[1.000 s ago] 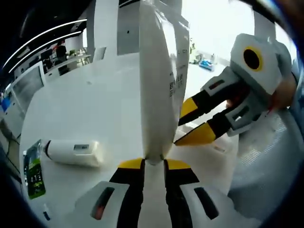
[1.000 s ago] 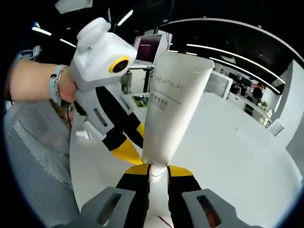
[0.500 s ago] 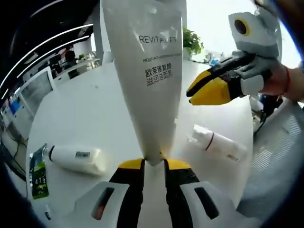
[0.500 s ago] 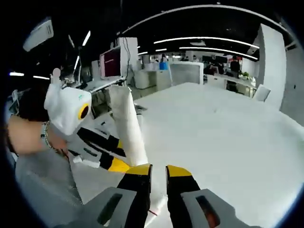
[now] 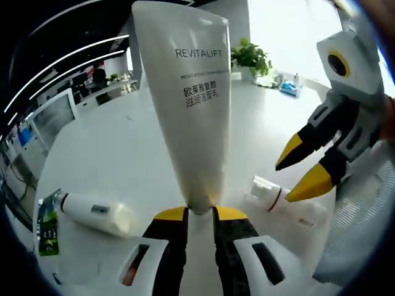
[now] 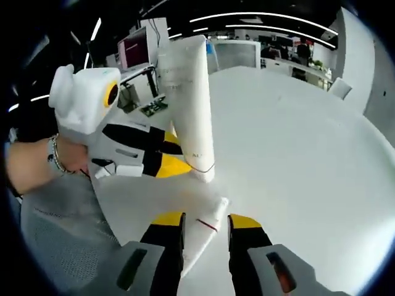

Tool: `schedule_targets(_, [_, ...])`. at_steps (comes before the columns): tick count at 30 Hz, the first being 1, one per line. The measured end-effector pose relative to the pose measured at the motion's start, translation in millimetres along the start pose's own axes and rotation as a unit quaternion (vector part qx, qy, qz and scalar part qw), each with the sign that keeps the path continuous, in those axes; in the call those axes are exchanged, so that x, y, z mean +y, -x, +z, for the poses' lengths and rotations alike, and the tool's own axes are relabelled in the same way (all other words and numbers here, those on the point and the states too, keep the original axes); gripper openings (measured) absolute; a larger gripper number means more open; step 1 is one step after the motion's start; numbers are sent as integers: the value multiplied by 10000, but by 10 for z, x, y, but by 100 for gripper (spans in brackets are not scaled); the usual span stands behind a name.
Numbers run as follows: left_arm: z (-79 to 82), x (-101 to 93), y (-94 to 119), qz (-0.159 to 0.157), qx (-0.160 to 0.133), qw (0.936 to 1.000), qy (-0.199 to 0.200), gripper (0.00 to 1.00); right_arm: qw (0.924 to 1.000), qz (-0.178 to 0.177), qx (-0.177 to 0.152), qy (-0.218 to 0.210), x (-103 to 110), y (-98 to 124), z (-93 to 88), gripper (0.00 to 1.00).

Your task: Arrange the skincare products in the storage area until every visible bottle or jar stands upright without overlapping.

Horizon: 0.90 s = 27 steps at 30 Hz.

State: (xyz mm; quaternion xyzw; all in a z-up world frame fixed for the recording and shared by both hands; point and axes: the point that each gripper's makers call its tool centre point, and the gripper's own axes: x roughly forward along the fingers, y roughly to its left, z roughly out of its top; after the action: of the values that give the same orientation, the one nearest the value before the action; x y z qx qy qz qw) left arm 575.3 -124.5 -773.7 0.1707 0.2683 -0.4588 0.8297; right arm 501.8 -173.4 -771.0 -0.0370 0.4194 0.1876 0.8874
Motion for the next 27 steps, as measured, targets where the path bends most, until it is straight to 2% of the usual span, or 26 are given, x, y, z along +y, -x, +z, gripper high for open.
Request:
schedule_targets(4, [-8, -4, -25, -10, 25, 10000, 26, 15, 9994, -22, 305, 159, 47, -63, -125, 25])
schedule_targets(7, [-10, -17, -30, -16, 30, 10000, -28, 16, 9988, -82, 413, 249, 43, -102, -158, 25])
schedule_targets(10, [-17, -53, 11, -227, 51, 9997, 12, 17, 9976, -150, 546, 389, 30, -123, -207, 23])
schedule_targets(13, [-23, -82, 59, -471, 78, 9984, 295, 17, 9967, -159, 632, 479, 31, -135, -243, 22])
schedule_targets(16, [-48, -66, 97, -532, 121, 9980, 311, 17, 9961, -114, 712, 505, 43, -140, -271, 22])
schedule_targets(20, [-145, -5, 130, -450, 281, 9985, 165, 16, 9949, -34, 829, 577, 48, -144, -325, 20])
schedule_targets(24, [-141, 34, 142, -464, 248, 9977, 429, 15, 9894, -118, 1160, 865, -2, -144, -451, 17])
schedule_targets(25, [-140, 35, 143, -475, 241, 9974, 478, 15, 9886, -109, 1181, 929, 1, -153, -464, 16])
schedule_targets(26, [-145, 34, 143, -474, 250, 9975, 467, 15, 9897, -144, 1018, 999, -4, -166, -409, 15])
schedule_targets(27, [-153, 35, 142, -465, 262, 9976, 451, 15, 9878, -166, 1187, 992, -13, -137, -458, 15])
